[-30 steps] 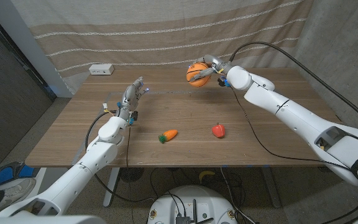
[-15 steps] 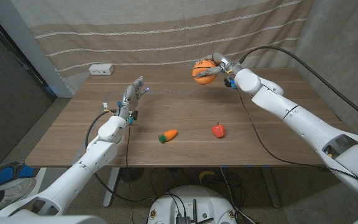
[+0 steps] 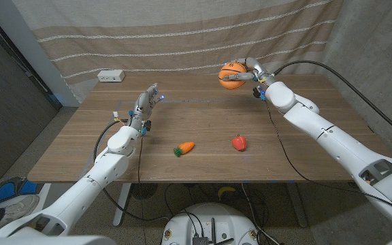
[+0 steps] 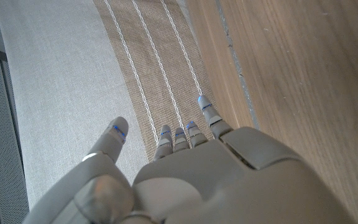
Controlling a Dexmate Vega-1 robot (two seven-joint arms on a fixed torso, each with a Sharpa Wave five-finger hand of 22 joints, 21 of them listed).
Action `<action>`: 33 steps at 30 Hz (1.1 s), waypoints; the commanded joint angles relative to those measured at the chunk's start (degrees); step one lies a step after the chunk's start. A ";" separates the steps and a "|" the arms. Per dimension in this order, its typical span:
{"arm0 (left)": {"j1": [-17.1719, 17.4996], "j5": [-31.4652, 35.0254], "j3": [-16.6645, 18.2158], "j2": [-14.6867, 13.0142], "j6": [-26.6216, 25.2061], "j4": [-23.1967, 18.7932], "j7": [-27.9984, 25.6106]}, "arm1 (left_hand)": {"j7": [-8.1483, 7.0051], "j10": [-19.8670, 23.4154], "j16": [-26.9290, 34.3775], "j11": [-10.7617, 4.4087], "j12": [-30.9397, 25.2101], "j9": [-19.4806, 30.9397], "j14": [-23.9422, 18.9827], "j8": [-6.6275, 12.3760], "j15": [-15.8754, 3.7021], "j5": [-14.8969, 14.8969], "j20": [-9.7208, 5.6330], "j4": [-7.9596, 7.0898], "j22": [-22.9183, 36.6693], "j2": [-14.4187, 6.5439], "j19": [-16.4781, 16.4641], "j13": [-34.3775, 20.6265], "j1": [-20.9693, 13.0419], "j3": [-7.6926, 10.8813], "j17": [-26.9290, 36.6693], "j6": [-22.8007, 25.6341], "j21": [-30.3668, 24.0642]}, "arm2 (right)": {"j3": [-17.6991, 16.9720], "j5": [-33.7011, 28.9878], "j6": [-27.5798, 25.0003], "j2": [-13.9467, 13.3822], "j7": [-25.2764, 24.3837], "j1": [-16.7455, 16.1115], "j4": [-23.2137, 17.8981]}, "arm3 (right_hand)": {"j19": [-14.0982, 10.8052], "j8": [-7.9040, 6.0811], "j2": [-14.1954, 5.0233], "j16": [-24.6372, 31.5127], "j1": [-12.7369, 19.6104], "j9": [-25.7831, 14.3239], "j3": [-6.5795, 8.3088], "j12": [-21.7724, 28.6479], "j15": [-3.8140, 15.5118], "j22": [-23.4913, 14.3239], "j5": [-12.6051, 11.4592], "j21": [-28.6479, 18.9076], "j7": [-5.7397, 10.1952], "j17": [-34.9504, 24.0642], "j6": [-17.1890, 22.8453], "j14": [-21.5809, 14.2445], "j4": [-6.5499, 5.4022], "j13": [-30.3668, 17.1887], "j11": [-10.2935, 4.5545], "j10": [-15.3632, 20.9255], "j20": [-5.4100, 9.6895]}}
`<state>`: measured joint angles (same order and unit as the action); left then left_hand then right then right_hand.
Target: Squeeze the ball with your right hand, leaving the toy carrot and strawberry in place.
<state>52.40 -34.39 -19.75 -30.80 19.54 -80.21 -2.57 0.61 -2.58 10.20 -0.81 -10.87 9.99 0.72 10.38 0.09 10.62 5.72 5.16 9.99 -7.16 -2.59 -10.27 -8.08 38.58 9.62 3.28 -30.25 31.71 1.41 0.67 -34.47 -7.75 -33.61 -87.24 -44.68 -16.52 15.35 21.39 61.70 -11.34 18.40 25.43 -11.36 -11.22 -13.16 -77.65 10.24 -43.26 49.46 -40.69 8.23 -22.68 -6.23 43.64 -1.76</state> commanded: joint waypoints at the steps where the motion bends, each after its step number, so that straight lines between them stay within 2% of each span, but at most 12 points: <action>1: -0.23 -0.15 -0.09 -0.04 -0.21 0.10 0.17 | -0.07 -0.08 0.12 0.30 -0.36 0.20 -0.13 0.16 0.03 0.00 -0.06 0.23 0.16 -1.81 -0.46 -0.16 0.55 0.21 0.04 0.47 0.25 | -3.23 4.74 5.19 0.49 -3.78 -3.31 1.72 | 6.73 0.10 -19.74 -0.10 20.06 -0.33 0.10 0.19 24.33 -0.09 -0.33 -0.43 -9.44 0.07 12.59 -22.51 -0.22 -0.43 2.19 7.64 13.62; 8: -0.45 -0.05 -0.16 -0.14 -0.30 0.20 0.29 | -0.09 -0.06 0.12 0.23 -0.37 0.20 -0.13 0.17 0.07 0.00 -0.07 0.23 0.16 -1.82 -0.49 -0.16 0.59 0.21 0.05 0.52 0.37 | -4.79 7.12 7.19 0.78 -4.91 -4.83 2.58 | 6.84 0.24 -19.78 -0.13 20.14 -0.36 0.08 0.04 24.37 0.09 -0.42 -0.64 -9.49 0.09 12.74 -22.65 -0.25 -0.70 2.23 7.72 13.61; 15: -0.79 0.08 -0.35 -0.17 -0.41 0.41 0.59 | -0.06 -0.07 0.10 0.25 -0.37 0.20 -0.11 0.17 0.04 0.00 0.00 0.26 0.17 -1.83 -0.56 -0.16 0.61 0.23 0.04 0.51 0.46 | -6.15 10.54 8.73 1.01 -4.22 -5.91 3.82 | 6.84 0.41 -19.88 -0.22 20.20 -0.39 0.08 -0.08 24.28 0.21 -0.47 -0.86 -9.52 0.13 12.73 -22.65 -0.30 -0.93 2.19 7.77 13.68; 21: -0.91 0.02 -0.42 -0.14 -0.60 0.38 0.65 | -0.07 -0.07 0.10 0.23 -0.36 0.20 -0.12 0.17 0.02 0.00 -0.01 0.32 0.17 -1.84 -0.59 -0.16 0.58 0.23 0.02 0.52 0.54 | -7.30 14.15 10.73 1.51 -2.80 -6.59 5.81 | 7.00 1.10 -20.36 -0.27 20.49 -0.51 0.29 -0.63 24.30 0.43 -0.46 -1.14 -9.65 0.11 11.69 -22.80 -0.32 -1.42 2.76 7.12 13.74; 33: -1.23 0.14 -0.66 -0.21 -0.98 0.17 0.81 | -0.09 -0.03 0.11 0.24 -0.38 0.20 -0.12 0.17 0.03 -0.01 -0.03 0.36 0.17 -1.87 -0.68 -0.16 0.61 0.18 0.02 0.53 0.72 | -9.72 18.00 14.45 2.43 -4.24 -8.99 7.60 | 7.56 1.47 -20.65 -0.57 20.52 -0.63 0.45 -1.15 24.34 0.63 -0.20 -1.22 -9.68 0.15 11.40 -22.42 -0.37 -1.91 2.30 6.61 13.64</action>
<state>51.48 -34.41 -20.18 -30.93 18.86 -79.91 -1.94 0.61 -2.58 10.20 -0.81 -10.87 9.99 0.72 10.38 0.09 10.62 5.62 5.16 9.99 -7.17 -2.69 -10.27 -8.08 38.59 9.62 3.28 -29.82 24.06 15.71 12.08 -32.71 -11.20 -40.59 -81.23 -44.26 -15.18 15.36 21.01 61.70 -11.84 18.34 24.50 -7.98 -10.44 -13.35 -78.63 8.52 -42.93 53.03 -49.15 8.28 -23.13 -4.60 47.72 -2.14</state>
